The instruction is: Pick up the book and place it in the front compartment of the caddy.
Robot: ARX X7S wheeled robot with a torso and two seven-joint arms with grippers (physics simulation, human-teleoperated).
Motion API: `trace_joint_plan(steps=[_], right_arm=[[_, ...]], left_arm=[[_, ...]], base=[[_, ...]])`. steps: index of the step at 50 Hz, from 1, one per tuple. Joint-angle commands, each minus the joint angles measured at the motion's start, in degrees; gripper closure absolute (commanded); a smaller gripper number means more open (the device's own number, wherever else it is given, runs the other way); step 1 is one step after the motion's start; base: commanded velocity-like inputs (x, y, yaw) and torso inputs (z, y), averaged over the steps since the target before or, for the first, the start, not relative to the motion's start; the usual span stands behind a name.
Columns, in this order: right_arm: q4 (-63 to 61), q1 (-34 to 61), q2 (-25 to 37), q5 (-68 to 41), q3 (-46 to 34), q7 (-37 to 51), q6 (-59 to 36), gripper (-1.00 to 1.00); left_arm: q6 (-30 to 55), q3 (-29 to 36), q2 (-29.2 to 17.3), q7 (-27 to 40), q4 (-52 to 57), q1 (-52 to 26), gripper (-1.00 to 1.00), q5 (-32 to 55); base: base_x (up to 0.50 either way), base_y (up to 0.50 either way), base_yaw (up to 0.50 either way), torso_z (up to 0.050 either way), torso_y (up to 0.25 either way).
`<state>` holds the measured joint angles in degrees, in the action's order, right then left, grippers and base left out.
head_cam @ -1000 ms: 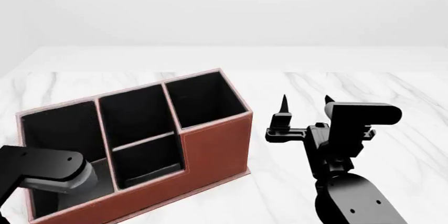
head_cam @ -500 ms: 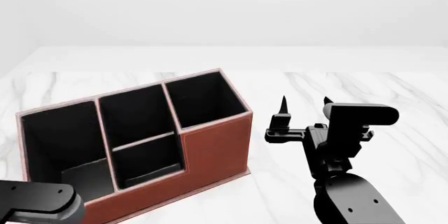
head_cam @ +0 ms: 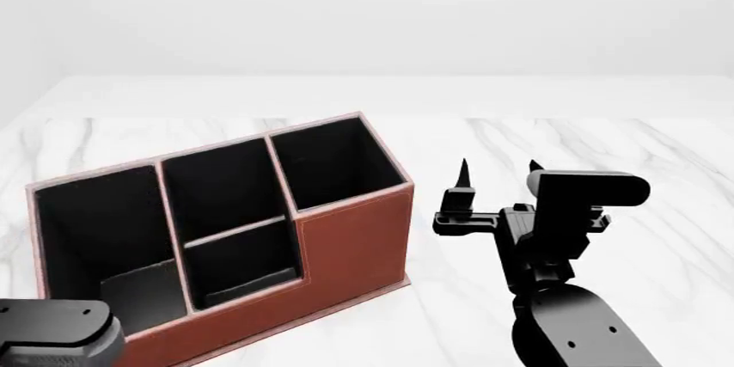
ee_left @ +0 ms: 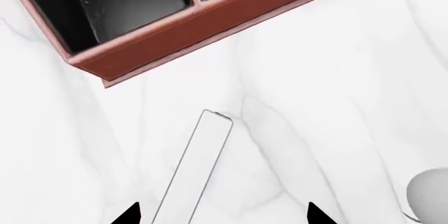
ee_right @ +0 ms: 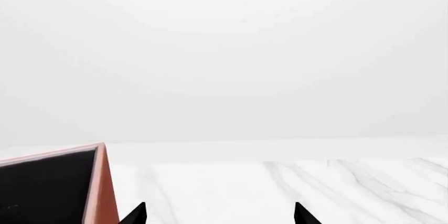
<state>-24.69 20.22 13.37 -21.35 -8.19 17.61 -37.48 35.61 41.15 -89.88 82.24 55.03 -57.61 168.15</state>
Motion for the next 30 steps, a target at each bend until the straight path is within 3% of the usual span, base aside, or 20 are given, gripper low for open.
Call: trace_joint_plan(steps=[1,30], right_arm=[[0.2,0.0,0.1,-0.2,-0.3,0.3,0.3,-1.00],[2.2,0.0,0.5,-0.7,-0.3,0.6,1.5,-1.00]], left_arm=[[2.7,-0.8,-0.1,2.0,-2.2,-0.4,-1.00,0.8],[7.7,5.1,-0.1,-10.0,-8.8,6.6,-1.00,-13.6]], base=[[0.00,0.00,0.00,0.000,0.000],[0.00,0.00,0.00,0.000,0.000]])
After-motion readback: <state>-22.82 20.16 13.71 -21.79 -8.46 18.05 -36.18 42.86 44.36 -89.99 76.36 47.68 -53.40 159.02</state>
